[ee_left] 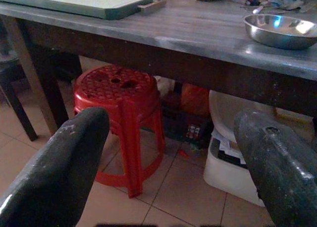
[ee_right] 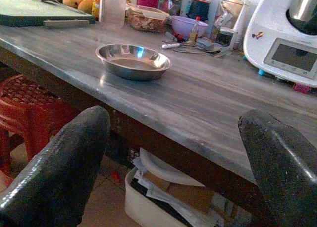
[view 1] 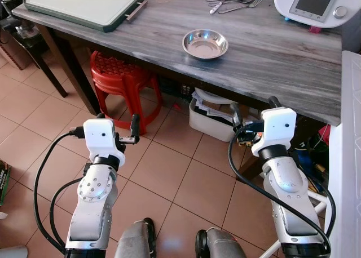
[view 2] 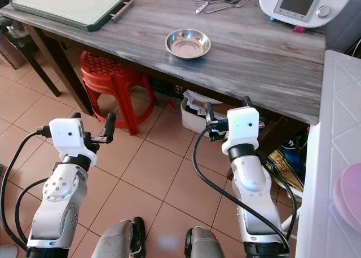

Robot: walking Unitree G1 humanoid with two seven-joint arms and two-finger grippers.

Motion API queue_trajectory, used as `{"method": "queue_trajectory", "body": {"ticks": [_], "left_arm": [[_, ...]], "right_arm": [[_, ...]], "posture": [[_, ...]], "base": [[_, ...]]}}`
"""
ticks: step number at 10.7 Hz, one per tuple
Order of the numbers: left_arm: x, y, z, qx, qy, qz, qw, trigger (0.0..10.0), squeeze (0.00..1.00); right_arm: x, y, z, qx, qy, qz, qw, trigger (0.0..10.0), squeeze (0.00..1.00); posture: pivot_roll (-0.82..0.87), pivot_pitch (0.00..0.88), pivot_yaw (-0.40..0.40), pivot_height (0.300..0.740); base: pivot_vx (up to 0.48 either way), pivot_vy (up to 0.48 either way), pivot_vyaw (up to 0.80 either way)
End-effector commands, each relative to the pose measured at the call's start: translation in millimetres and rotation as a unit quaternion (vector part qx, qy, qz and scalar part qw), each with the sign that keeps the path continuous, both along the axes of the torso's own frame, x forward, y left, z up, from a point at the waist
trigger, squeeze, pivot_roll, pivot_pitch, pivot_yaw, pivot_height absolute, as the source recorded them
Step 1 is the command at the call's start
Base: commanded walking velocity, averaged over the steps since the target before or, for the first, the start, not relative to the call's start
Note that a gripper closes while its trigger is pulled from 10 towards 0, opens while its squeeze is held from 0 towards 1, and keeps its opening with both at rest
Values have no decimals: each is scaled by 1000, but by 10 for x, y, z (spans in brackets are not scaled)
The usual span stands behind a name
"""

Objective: Setting the table

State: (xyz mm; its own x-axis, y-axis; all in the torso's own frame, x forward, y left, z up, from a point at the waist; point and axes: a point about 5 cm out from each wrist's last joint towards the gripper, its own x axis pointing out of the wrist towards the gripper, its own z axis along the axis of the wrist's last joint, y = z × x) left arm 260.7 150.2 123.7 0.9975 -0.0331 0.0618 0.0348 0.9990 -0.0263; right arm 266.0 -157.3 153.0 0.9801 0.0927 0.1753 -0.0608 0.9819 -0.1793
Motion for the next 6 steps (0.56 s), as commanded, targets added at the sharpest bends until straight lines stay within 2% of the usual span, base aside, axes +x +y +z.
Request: {"method": "queue_trajectory", "body": {"ticks": [1,6], "left_arm": [[-33,-66,-4,7,1,-11,1000,10000,0],[-33,-66,-4,7,1,-11,1000,10000,0]], "right_arm": [[-73,96,-75,59,64,33,996,10000,0],[-73,96,-75,59,64,33,996,10000,0]], "posture": [[-6,172,8,740],[-6,172,8,740]], "base": [[0,0,0],[0,0,0]]}}
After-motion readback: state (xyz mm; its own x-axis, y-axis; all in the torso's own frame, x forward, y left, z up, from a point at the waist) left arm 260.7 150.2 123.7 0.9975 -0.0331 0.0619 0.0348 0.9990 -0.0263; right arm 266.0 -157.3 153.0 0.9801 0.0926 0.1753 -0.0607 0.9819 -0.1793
